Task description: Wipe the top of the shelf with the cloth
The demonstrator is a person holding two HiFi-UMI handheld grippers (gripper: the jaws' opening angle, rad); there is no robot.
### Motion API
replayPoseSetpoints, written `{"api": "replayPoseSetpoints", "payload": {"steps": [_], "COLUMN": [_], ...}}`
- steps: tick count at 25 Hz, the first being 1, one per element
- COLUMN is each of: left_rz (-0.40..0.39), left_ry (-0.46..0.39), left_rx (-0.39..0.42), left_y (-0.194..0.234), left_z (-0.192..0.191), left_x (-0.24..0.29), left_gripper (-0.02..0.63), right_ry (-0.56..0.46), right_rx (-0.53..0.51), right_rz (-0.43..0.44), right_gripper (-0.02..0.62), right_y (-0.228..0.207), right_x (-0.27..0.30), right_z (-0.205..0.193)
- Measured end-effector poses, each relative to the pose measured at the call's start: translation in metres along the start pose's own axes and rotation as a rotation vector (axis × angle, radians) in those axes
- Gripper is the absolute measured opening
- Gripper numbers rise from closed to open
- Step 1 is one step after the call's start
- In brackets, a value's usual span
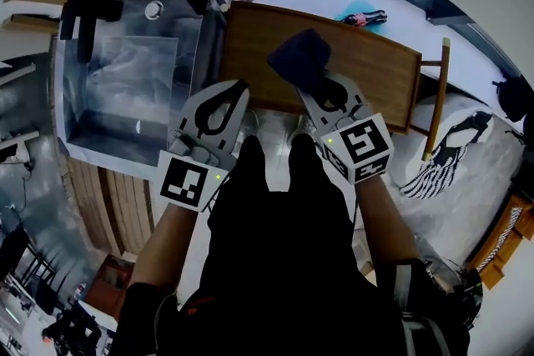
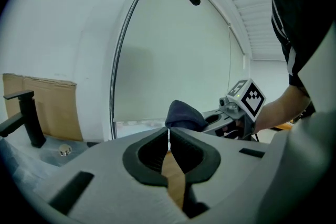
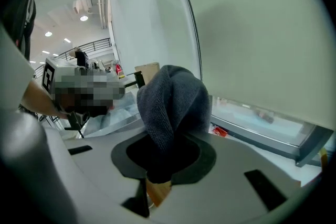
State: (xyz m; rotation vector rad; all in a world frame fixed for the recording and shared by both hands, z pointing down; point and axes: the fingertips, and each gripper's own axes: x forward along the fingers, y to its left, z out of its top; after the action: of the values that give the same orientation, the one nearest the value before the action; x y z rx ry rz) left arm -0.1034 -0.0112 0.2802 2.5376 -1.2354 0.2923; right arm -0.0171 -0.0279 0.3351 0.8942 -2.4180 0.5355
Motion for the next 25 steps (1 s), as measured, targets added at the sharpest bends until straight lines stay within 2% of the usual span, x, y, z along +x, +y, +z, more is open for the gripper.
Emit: {"api": "replayPoseSetpoints", "payload": {"steps": [6,11,18,25], "left_rz": [0.090,0.133,0.159,0.151], "left_ry": [0.042,0.054,0.054,0.065], "left_rx": [-0.042,-0.067,-0.106,-0.132], "left_y": [0.006,0.017,0.041,0.056], "left_z": [-0.025,-0.038,-0.060,-0.083], "left_x": [0.008,0.013,0.021,0.021], "left_gripper": [0.026,0.026,0.028,0.026], "right_ry": [0.011,0.033,0.081,0.142], "right_rx": [-0.032,-0.049,-0.065,-0.054], "right_rz": [0.074,0.114,0.120,0.116], "right_gripper": [0.055,0.055,0.055,0.055], "right_y": [-0.021,-0.027,-0.036,-0.042], "right_x": [0.036,0.065,0.112,0.167], "right_z": [-0.008,-0.012,-0.031,-0.055]}}
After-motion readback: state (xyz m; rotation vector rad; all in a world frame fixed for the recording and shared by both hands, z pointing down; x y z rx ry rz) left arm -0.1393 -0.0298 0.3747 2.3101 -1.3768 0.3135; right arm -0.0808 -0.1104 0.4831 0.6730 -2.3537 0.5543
